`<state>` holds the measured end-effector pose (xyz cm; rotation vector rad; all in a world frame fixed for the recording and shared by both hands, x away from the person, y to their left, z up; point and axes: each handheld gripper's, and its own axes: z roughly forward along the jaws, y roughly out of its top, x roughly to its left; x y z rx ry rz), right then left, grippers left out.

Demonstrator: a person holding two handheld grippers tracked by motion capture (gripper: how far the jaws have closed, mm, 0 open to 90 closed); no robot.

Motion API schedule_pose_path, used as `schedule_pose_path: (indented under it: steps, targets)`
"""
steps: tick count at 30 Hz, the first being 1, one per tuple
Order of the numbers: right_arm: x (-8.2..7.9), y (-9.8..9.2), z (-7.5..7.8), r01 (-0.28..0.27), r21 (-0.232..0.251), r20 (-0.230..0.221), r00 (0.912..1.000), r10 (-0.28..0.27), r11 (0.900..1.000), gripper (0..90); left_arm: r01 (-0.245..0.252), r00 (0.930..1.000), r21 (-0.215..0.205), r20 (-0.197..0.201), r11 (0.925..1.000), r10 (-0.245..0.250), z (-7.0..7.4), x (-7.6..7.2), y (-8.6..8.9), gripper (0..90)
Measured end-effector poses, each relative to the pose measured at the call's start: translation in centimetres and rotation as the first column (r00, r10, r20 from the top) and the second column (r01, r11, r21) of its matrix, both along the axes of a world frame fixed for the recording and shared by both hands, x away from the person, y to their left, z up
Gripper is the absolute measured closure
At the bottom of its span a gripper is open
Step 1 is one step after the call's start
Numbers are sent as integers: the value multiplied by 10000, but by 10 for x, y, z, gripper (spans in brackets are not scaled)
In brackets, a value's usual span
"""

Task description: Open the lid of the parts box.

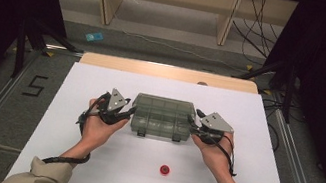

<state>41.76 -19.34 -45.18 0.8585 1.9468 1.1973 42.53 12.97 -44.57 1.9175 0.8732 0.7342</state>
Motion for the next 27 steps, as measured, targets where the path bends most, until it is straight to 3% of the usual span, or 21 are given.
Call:
schedule_pose_path:
  steps: [10, 24, 27]
  targets:
    - [2, 0, 3, 156, 161, 484, 9987, -164, 9997, 667, -99, 9954, 161, 958, 9998, 83, 4, 6, -6, 621]
    - [13, 1, 11, 416, 483, 927, 9946, -459, 9980, 767, -253, 9903, -206, 1359, 9995, 279, 10, 17, -10, 714]
    - [15, 1, 13, 464, 497, 855, 9951, -506, 9977, 788, -275, 9898, -284, 1390, 9992, 312, 11, 19, -12, 733]
